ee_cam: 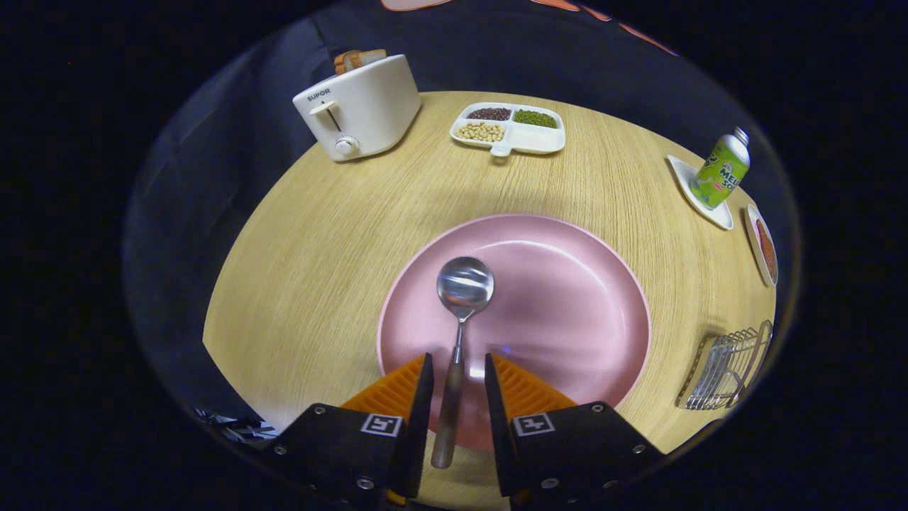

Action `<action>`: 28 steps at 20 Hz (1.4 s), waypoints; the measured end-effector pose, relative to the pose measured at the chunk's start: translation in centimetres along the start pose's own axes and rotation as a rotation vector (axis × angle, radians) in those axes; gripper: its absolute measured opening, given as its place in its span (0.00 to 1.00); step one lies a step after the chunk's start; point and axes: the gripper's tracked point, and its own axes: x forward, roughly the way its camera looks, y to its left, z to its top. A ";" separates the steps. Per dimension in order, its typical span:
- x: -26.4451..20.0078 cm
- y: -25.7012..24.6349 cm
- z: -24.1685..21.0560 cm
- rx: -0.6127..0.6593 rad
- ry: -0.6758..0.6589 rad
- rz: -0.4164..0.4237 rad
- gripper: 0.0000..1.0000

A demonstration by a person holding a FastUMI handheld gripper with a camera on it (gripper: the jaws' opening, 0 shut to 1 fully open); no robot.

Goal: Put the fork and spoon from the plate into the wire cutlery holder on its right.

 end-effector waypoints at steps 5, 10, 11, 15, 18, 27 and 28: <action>0.7 -0.2 -0.6 0.037 -0.003 -0.019 0.14; -1.2 -1.3 0.3 0.088 -0.062 -0.001 0.07; -1.8 -1.8 0.6 0.103 -0.077 0.003 0.07; -4.7 -4.8 1.9 0.168 -0.139 -0.011 0.07; -7.1 -8.1 2.3 0.207 -0.181 -0.046 0.06; -15.5 -17.8 3.0 0.287 -0.319 -0.188 0.06; -16.3 -18.8 2.8 0.288 -0.322 -0.201 0.06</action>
